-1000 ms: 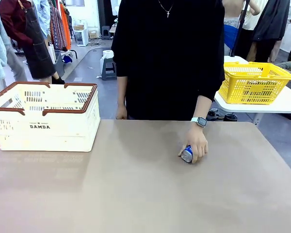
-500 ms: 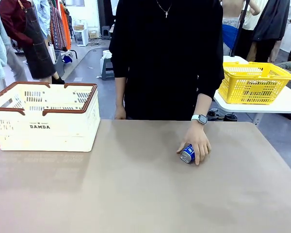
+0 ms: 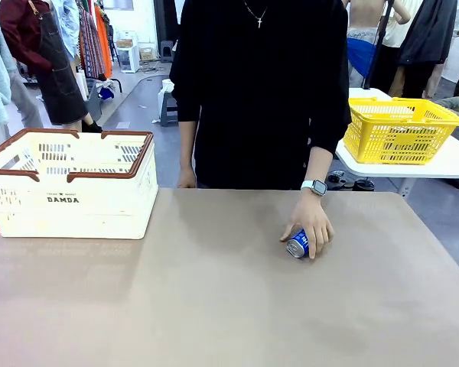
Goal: Place the drinks into the Shopping basket.
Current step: Pick up one drink and place it into the Shopping basket.
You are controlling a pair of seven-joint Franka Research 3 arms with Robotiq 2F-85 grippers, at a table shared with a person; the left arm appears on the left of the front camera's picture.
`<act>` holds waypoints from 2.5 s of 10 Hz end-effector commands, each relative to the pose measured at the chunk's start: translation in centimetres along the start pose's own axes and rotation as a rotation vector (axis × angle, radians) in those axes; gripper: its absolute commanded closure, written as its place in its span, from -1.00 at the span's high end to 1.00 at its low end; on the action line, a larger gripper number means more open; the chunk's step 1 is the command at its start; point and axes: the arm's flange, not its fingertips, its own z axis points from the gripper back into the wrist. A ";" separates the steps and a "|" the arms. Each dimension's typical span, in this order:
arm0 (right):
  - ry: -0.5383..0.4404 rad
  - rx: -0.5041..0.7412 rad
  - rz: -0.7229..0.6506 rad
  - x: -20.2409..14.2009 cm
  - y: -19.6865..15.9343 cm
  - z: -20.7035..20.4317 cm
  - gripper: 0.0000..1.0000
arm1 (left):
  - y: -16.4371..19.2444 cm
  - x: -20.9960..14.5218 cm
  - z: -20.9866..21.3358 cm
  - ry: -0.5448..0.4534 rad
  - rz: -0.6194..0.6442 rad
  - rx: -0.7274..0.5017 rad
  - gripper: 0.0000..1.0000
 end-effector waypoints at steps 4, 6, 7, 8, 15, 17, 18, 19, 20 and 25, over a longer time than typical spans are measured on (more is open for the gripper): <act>0.004 0.007 0.018 -0.1 0.0 0.0 1.00 | 0.0 0.0 0.0 -0.011 -0.019 -0.019 1.00; 0.061 -0.121 -0.006 1.3 1.6 -3.6 1.00 | 0.0 0.0 0.0 -0.011 -0.019 -0.019 1.00; 0.182 -0.237 0.027 3.6 3.0 -8.6 1.00 | 0.0 0.0 0.0 -0.011 -0.019 -0.019 1.00; 0.284 -0.324 0.000 6.2 3.8 -13.7 1.00 | 0.0 0.0 0.0 -0.011 -0.019 -0.019 1.00; 0.126 -0.391 0.010 6.1 3.7 -6.5 1.00 | 0.0 0.0 0.0 -0.011 -0.019 -0.019 1.00; 0.096 -0.431 0.016 5.6 3.3 -6.4 1.00 | 0.0 0.0 0.0 -0.011 -0.019 -0.019 1.00; 0.104 -0.455 0.041 6.1 3.5 -7.7 1.00 | 0.0 0.0 0.0 -0.011 -0.019 -0.019 1.00; 0.133 -0.510 0.067 6.8 4.0 -10.3 1.00 | 0.0 0.0 0.0 -0.011 -0.019 -0.019 1.00; 0.176 -0.587 0.092 7.5 4.8 -13.8 1.00 | 0.0 0.0 0.0 -0.011 -0.019 -0.019 1.00; 0.411 -0.986 0.313 7.7 7.0 -34.0 1.00 | 0.0 0.0 0.0 -0.011 -0.019 -0.019 1.00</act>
